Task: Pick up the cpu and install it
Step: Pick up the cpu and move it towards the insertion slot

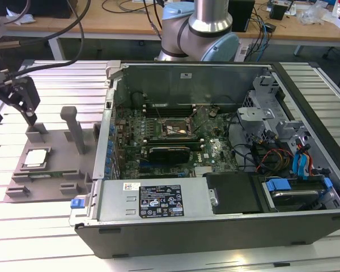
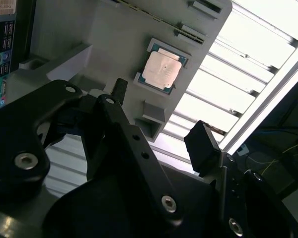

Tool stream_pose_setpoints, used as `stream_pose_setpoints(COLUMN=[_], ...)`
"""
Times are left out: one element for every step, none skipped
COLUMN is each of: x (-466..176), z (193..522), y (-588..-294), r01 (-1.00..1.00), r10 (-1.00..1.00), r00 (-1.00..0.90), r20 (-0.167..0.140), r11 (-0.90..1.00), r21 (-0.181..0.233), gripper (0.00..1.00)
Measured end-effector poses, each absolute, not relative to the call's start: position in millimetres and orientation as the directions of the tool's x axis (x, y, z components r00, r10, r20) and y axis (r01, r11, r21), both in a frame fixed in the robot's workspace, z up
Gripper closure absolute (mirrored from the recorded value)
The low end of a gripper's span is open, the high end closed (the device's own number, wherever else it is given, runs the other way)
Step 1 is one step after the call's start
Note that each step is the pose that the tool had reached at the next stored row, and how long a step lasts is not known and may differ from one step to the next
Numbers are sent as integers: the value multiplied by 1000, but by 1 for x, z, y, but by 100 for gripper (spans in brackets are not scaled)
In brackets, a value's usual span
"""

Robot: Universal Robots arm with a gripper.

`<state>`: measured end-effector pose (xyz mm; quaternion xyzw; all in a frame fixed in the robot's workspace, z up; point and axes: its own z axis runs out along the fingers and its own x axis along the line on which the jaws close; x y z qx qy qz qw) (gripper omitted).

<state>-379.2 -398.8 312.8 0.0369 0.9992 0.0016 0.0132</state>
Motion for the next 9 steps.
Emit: stream_pose_setpoints(x=[-379,-379,-379,-379,-379,-379,-379,-379,-379], z=[313,312,312,312,311,311,310,309,308], y=[-399,-399,-399,-399,-399,-399,-399,-399,-399], r01=[74,74,74,74,74,74,74,74,74], r10=[74,74,74,74,74,74,74,74,74], r00=[-997,-997,-997,-997,-997,-997,-997,-997,-997], r20=[-26,-26,-26,-26,-26,-27,-27,-26,-26], r11=[997,997,997,997,997,997,997,997,997], r21=[4,4,4,4,4,4,4,4,4], gripper=[26,26,26,26,26,26,26,26,26])
